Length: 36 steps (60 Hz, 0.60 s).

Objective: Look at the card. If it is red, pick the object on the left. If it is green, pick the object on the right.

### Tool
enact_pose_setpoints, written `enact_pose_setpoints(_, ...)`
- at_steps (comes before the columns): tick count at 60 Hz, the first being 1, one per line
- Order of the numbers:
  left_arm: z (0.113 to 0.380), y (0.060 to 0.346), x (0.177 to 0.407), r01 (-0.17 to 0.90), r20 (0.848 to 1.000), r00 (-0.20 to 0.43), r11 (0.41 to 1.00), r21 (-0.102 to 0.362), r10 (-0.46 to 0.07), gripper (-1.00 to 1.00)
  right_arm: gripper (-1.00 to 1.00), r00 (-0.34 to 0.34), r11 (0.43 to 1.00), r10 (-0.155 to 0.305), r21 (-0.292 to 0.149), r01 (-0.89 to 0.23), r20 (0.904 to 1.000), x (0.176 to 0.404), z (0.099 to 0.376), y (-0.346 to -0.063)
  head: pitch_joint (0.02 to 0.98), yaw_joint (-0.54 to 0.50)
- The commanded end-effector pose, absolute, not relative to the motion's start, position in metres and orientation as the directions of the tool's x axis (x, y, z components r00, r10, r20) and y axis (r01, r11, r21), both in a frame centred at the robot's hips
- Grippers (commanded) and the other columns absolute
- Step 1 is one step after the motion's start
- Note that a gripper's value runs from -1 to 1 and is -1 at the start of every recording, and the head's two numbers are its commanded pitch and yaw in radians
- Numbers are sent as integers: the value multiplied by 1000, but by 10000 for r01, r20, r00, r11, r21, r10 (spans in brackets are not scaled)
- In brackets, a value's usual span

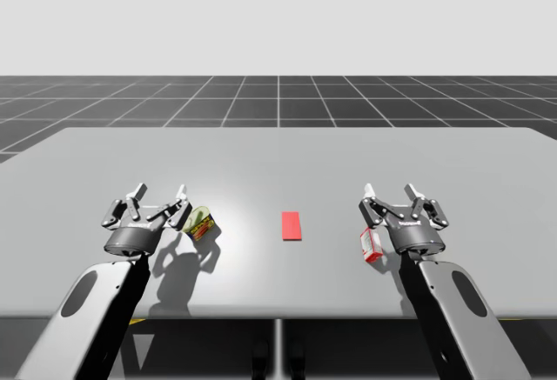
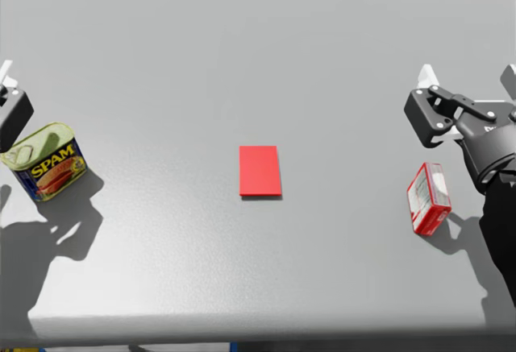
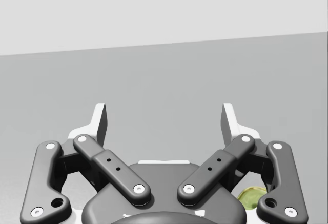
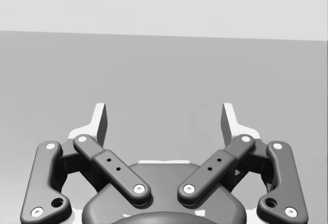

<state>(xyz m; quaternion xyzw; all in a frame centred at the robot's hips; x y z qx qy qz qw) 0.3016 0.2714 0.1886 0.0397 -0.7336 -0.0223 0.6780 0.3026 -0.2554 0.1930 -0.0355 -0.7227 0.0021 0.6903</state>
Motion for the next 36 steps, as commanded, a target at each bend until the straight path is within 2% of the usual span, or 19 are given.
enact_pose_setpoints(1,189,271,301,-263,9929,-818,9961,848,-867,-1000,-1000,-472,9974,544,-520,493,9974,302,194,-256,844,-55)
enact_pose_setpoints(10,190,271,300,-280,9931,-829,9963,812,-833,-1000,-1000,-463,9974,564,-543,470,9973,302,193,-255,844,-11)
enact_pose_setpoints(24,190,270,300,-275,9935,-806,9966,781,-801,-1000,-1000,-467,9973,617,-596,435,9970,302,193,-255,851,164)
enact_pose_setpoints(36,190,271,300,-295,9939,-812,9970,718,-740,-1000,-1000,-452,9970,666,-647,422,9968,302,192,-253,853,266)
